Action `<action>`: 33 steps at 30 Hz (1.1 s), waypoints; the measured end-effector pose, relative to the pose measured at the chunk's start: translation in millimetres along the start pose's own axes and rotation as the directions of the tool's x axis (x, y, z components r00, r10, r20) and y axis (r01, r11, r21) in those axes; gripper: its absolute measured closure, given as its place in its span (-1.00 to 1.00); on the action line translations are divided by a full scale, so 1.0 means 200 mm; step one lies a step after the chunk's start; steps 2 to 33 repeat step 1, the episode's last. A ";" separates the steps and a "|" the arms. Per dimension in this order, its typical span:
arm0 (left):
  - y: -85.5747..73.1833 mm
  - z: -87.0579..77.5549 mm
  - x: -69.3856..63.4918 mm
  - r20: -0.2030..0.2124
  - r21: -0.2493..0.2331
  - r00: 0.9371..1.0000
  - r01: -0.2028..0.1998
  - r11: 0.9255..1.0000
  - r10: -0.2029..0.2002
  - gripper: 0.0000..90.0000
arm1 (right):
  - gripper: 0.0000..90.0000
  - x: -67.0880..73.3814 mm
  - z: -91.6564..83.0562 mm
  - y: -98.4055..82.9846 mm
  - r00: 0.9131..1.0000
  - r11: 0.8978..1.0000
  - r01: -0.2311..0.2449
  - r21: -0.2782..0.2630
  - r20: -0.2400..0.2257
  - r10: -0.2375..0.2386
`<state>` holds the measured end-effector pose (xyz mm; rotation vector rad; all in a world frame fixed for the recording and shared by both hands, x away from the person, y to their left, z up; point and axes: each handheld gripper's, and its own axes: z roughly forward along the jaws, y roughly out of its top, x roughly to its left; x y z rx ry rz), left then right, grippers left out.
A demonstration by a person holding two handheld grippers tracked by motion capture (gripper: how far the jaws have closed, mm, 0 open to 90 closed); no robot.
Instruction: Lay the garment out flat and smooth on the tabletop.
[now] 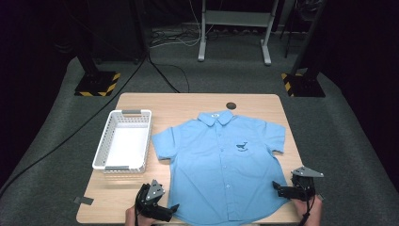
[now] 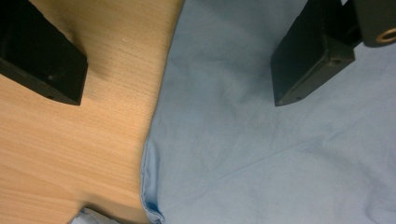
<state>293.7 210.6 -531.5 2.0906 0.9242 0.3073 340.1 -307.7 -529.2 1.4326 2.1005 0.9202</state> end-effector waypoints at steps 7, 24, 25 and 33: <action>0.00 -0.01 0.01 0.005 -0.028 1.000 0.019 0.999 -0.019 -1.00 | -0.93 0.00 0.00 0.00 1.000 1.000 -0.001 0.000 -0.001 0.001; 0.00 -0.01 0.01 0.005 -0.028 1.000 0.019 0.999 -0.019 -1.00 | -0.93 0.00 0.00 0.00 1.000 1.000 -0.001 0.000 -0.001 0.001; 0.00 -0.01 0.01 0.005 -0.028 1.000 0.019 0.999 -0.019 -1.00 | -0.93 0.00 0.00 0.00 1.000 1.000 -0.001 0.000 -0.001 0.001; 0.00 -0.01 0.01 0.005 -0.028 1.000 0.019 0.999 -0.019 -1.00 | -0.93 0.00 0.00 0.00 1.000 1.000 -0.001 0.000 -0.001 0.001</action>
